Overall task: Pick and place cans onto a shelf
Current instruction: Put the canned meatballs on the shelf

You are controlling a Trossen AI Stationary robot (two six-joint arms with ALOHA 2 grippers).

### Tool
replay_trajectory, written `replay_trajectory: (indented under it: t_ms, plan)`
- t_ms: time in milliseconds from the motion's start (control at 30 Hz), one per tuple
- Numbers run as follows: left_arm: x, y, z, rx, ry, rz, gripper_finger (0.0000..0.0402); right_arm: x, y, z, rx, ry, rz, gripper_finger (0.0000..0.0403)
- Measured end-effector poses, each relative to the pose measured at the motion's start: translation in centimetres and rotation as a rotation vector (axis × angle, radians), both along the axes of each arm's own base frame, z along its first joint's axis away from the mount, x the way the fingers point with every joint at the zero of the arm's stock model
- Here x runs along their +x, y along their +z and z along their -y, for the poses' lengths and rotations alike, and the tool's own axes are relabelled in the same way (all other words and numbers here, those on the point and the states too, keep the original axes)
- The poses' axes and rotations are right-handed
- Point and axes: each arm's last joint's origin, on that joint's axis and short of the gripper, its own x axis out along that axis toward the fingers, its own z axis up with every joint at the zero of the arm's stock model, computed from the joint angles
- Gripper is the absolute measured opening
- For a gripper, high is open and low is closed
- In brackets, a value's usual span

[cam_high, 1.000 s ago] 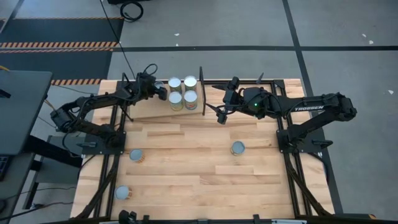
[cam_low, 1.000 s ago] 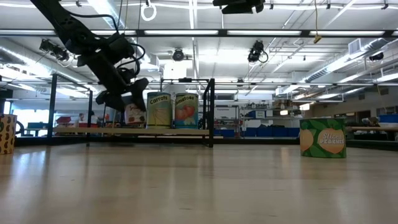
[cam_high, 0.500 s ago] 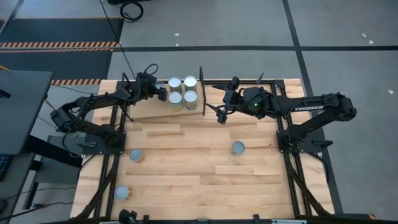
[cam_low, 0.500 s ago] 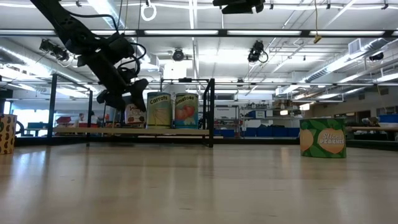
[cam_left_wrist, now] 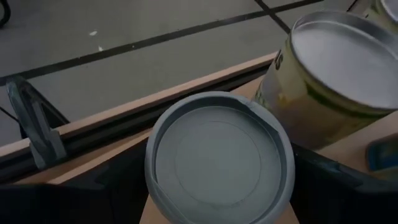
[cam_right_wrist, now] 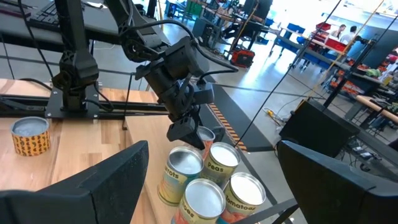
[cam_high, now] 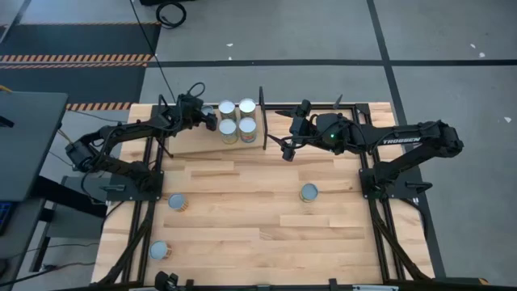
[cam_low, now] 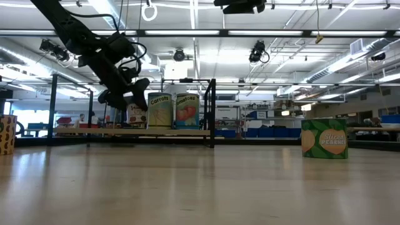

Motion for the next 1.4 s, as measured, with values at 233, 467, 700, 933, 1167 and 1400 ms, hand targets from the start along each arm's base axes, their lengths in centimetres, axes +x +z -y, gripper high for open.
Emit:
replay_trajectory:
  t_ms: [233, 467, 700, 933, 1167, 1400]
  plan:
    - [0.3, 0.5, -0.2, 0.055, 0.012, 0.029, 0.0316, 0.0, 0.2, 0.1, -0.011, -0.002, 0.02, 0.0366]
    - [0.4, 0.7, -0.3, 0.082, 0.004, 0.043, 0.0316, 0.1, 0.3, 0.0, 0.006, 0.02, 0.036, 0.0366]
    - [0.7, 0.6, 0.3, 0.108, -0.241, -0.099, 0.0316, 0.3, 0.9, -0.3, 0.013, 0.126, 0.099, 0.0366]
    - [0.5, 0.0, 0.9, 0.052, -0.273, -0.166, 0.0316, 0.2, -0.1, -0.5, 0.022, 0.211, -0.013, 0.0366]
    - [0.3, -0.1, 0.8, 0.111, -0.263, -0.268, 0.0316, 0.0, -0.6, -0.8, 0.032, 0.181, -0.065, 0.0366]
    - [-0.6, 0.4, -0.6, 0.168, -0.207, -0.263, 0.0316, 0.0, -0.9, -1.4, 0.037, 0.186, -0.095, 0.0366]
